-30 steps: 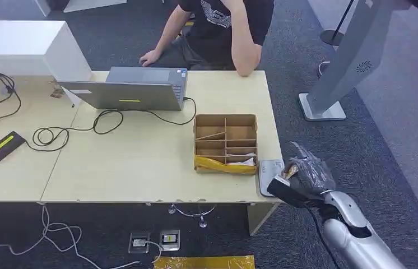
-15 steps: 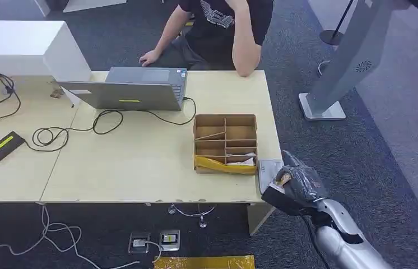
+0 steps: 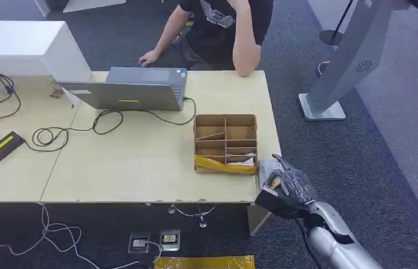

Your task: Pass the card to the sensor for recognition and then transmit it.

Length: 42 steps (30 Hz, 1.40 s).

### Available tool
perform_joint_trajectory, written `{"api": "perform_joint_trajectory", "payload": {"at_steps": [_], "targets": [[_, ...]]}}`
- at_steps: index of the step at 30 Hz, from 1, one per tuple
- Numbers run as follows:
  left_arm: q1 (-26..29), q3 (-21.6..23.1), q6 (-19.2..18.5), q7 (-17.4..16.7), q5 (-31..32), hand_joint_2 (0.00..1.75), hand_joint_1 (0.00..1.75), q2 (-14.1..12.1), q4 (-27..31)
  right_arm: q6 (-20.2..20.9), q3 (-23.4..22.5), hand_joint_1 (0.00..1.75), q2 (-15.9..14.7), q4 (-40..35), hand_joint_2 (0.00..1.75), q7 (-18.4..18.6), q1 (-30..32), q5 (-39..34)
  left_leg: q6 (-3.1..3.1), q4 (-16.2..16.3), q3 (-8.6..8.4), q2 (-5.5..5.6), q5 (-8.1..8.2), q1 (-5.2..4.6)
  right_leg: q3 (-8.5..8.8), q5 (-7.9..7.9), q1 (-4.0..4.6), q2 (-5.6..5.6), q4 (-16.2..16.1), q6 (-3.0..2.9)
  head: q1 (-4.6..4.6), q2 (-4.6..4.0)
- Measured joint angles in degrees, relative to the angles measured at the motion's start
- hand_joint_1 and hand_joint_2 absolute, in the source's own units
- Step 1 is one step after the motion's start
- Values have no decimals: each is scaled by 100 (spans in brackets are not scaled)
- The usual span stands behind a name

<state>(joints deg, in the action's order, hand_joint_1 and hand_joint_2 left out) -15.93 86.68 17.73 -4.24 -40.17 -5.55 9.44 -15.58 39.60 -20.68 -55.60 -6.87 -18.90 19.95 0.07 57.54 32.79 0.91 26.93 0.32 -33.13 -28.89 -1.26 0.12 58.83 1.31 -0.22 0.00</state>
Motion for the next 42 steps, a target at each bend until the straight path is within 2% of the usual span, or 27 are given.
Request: {"api": "perform_joint_trajectory", "payload": {"at_steps": [4, 8, 13, 17, 22, 27, 42], "targets": [[3, 0, 0, 0, -2, 0, 0, 2, 0, 105, -46, 175, 22, 422, 175, -271, -161, -280, 0, 0, -5, -1, 0, 0, 4, 0, 0, 1, -1, 0, 0, 0], [13, 0, -2, 0, 0, 0, 0, 2, 0, 92, -74, 175, 28, 673, 175, -393, -188, -391, 0, 0, -5, -1, 0, 0, 5, 0, 0, 0, -1, 0, -2, 0], [15, 0, -7, 0, 26, 0, 0, 2, 0, 85, -149, 175, 63, 852, 175, -413, -237, -590, 0, 0, -6, 1, 0, 0, 5, 0, 0, 1, -1, 0, -2, 0], [22, 0, -28, 4, 70, 0, 0, 2, 0, 308, -249, 175, 55, 835, 175, -301, -253, -971, 0, 1, -6, 1, -1, 0, 7, 1, 0, 1, -1, 0, -2, 0], [25, 0, -42, 4, 112, 0, 0, 2, 0, 695, -407, 175, -50, 425, 175, 29, -253, -1408, 1, 1, -5, 1, -1, -1, 8, 2, -2, 1, -1, 1, 0, 0], [25, 0, -109, 4, 142, 0, 0, 2, 0, 835, -557, 175, -184, -23, 175, 232, -256, -1543, 0, 2, -4, 0, -1, -1, 5, 2, -2, 1, 0, 1, -2, 0], [25, 0, -127, 4, 153, 0, 0, 2, 0, 890, -715, 175, -328, -553, 175, 254, -256, -1578, 0, 1, -3, 0, 0, 0, 5, 1, -1, 1, 0, 1, -4, 0]]}}
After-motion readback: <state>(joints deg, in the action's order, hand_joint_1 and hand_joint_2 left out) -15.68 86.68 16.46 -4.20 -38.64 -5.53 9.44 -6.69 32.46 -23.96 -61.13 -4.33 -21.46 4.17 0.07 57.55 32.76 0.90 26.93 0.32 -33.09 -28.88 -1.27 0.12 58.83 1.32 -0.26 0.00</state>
